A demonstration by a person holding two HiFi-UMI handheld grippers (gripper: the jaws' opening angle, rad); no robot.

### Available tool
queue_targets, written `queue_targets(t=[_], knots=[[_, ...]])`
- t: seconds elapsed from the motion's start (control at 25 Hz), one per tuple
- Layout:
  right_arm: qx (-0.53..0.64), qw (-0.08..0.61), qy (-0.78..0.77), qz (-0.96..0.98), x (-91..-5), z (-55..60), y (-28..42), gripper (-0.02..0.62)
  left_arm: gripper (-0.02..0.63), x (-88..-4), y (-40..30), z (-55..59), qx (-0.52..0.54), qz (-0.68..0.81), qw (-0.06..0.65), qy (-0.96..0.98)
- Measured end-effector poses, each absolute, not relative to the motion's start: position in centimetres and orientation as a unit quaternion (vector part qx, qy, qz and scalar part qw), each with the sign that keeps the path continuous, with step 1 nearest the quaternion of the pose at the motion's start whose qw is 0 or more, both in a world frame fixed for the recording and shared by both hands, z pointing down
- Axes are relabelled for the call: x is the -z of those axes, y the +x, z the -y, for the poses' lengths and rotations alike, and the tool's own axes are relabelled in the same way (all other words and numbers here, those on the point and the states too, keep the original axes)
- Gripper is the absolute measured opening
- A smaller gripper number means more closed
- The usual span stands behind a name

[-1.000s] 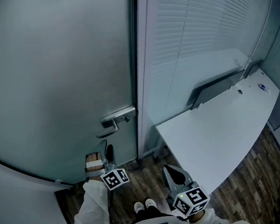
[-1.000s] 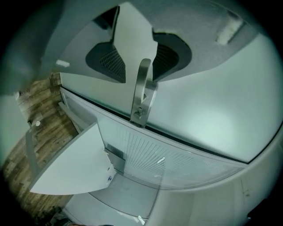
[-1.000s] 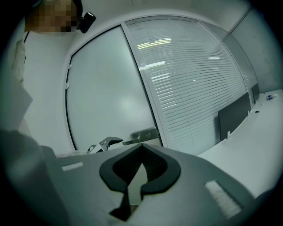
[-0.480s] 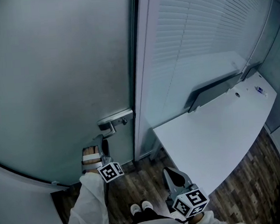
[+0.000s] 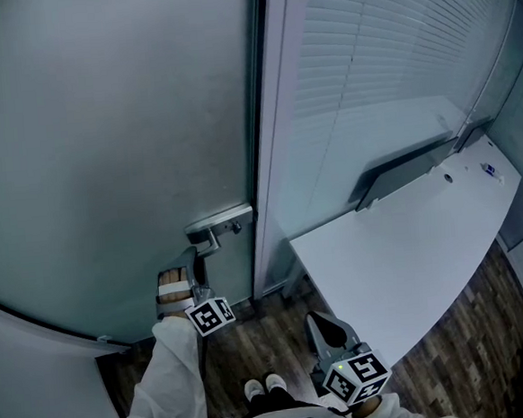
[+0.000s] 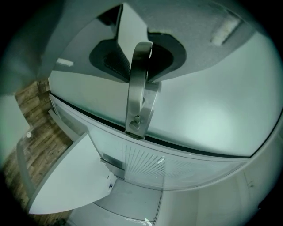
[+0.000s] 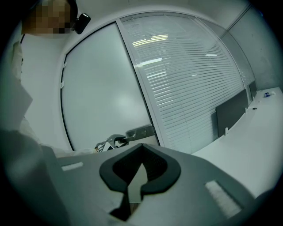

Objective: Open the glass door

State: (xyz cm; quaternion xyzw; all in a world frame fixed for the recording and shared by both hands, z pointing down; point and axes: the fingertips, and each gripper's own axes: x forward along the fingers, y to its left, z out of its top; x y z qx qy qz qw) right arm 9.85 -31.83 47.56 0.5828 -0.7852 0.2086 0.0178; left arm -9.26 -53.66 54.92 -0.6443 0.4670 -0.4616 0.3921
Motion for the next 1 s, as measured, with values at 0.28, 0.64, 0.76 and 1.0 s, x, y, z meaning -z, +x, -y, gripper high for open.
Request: queue_targets(t=[0.28,0.64,0.76,1.0], knots=[[-0.215,0.024,0.574,0.79,-48.5,32.6,9.2,0.003,0.126,-55.3,-8.8,53.9,0.449,-0.478,0.385,-0.649],[-0.22,0.027,0.563,0.796,-48.8,33.4,8.1,0.003,0.14,-55.5,-9.1,54.1,0.416,-0.516,0.34,-0.667],[-0.222,0.028,0.561,0.797,-48.9,33.4,8.0,0.003,0.137,-56.5,-9.1,54.2,0.391,-0.526,0.314,-0.687],[-0.232,0.032,0.556,0.797,-48.9,33.6,7.7,0.003,0.133,-56.8,-9.1,54.1,0.33,-0.559,0.233,-0.724]])
